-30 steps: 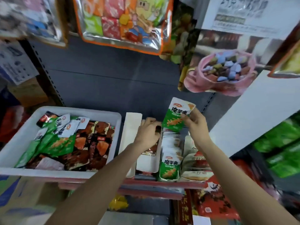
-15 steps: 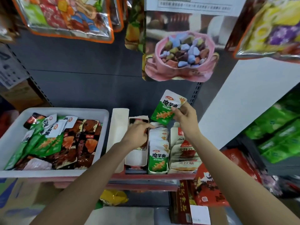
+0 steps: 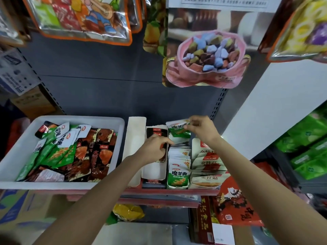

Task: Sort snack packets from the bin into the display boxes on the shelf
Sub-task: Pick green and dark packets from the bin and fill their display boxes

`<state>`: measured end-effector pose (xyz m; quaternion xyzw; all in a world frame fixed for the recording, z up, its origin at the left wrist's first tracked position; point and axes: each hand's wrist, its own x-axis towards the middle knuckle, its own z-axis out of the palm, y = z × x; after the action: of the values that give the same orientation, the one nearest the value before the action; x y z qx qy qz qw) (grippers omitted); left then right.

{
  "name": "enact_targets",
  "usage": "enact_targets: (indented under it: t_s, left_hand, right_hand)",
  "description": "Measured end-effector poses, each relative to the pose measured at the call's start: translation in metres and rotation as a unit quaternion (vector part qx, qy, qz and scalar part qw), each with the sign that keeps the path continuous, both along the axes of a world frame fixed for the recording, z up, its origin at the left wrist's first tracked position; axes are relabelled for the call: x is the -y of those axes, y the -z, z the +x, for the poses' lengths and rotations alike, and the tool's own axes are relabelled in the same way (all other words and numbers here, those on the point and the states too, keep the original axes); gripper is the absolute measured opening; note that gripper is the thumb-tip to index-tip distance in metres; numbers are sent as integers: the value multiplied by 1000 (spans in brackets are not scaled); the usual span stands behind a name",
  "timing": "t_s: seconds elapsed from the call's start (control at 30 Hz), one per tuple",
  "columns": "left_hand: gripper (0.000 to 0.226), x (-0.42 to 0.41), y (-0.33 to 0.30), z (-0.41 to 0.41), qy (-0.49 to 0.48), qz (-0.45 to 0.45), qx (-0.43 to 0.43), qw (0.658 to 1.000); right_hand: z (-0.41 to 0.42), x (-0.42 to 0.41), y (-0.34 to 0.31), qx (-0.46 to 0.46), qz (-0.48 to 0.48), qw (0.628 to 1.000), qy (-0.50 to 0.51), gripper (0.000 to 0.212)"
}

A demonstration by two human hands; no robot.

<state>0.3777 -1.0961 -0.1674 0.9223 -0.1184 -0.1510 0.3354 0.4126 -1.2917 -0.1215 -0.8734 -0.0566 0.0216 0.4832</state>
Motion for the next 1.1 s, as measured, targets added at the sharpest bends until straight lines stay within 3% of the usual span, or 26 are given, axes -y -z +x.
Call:
enact_targets:
  t_s: [0.1, 0.2, 0.4, 0.5, 0.63, 0.77, 0.93, 1.1]
  left_hand:
    - [51, 2, -2, 1, -2, 2, 0, 1000]
    - [51, 1, -5, 1, -3, 2, 0, 1000]
    - [51, 0, -2, 3, -2, -6, 2, 1000]
    - [50, 1, 2, 2, -16, -28, 12, 999]
    - [42, 2, 8, 2, -36, -52, 54, 997]
    - [33, 6, 4, 2, -48, -70, 99, 991]
    - [23, -13, -10, -11, -177, -138, 176, 958]
    - [18, -97, -13, -36, -286, -77, 241, 924]
  right_hand:
    - [4, -5, -2, 3, -23, 1000, 1, 39]
    - [5, -8, -4, -45, 5, 999, -27, 16]
    - [6, -7, 1, -12, -206, 976, -75, 2]
    - [6, -12, 6, 25, -229, 970, -84, 11]
    - [6, -12, 14, 17, -335, 938, -87, 19]
    - [5, -13, 15, 13, -304, 949, -83, 14]
    - [-9, -45, 6, 67, -213, 971, -88, 15]
    - [-23, -127, 9, 38, -113, 983, -143, 19]
